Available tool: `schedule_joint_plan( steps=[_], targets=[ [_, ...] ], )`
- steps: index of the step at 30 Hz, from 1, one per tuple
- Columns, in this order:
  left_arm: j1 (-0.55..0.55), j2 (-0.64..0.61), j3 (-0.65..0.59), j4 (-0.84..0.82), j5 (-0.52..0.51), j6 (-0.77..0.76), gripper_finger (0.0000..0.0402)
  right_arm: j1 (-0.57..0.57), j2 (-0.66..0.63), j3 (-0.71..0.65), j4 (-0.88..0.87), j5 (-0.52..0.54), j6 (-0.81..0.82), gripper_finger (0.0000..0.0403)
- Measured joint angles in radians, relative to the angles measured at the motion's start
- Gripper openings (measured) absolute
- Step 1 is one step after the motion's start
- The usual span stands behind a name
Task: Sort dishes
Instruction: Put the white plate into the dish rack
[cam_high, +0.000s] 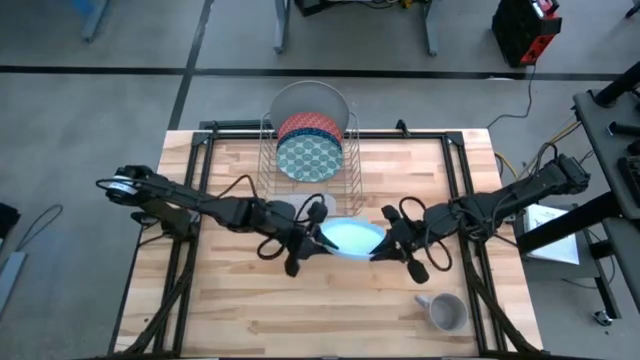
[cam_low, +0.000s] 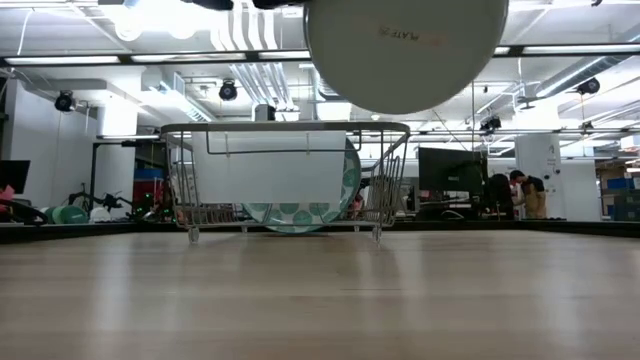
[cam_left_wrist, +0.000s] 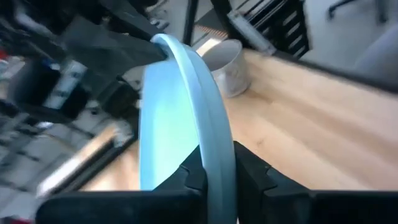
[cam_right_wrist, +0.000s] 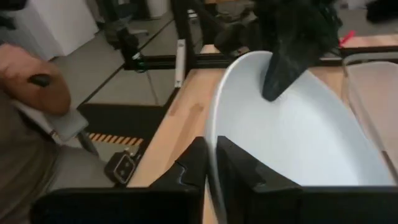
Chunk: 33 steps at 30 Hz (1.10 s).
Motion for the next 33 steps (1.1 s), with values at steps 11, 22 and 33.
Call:
schedule_joint_plan(
  steps=[11,22,33],
  targets=[
    [-0.103,-0.003,0.004,0.008,-0.462,0.262,0.0028,-0.003,-0.196,-0.001,-0.237,0.196,0.209,0.0120],
    [-0.109,0.061,0.007,0.003,-0.739,0.441,0.0026,-0.004,-0.344,-0.014,-0.425,0.355,0.396,0.0186],
    [-0.145,0.240,0.034,0.236,-1.095,0.820,0.0026,-0.078,-0.326,-0.016,-0.409,0.516,0.576,0.0235]
  ],
)
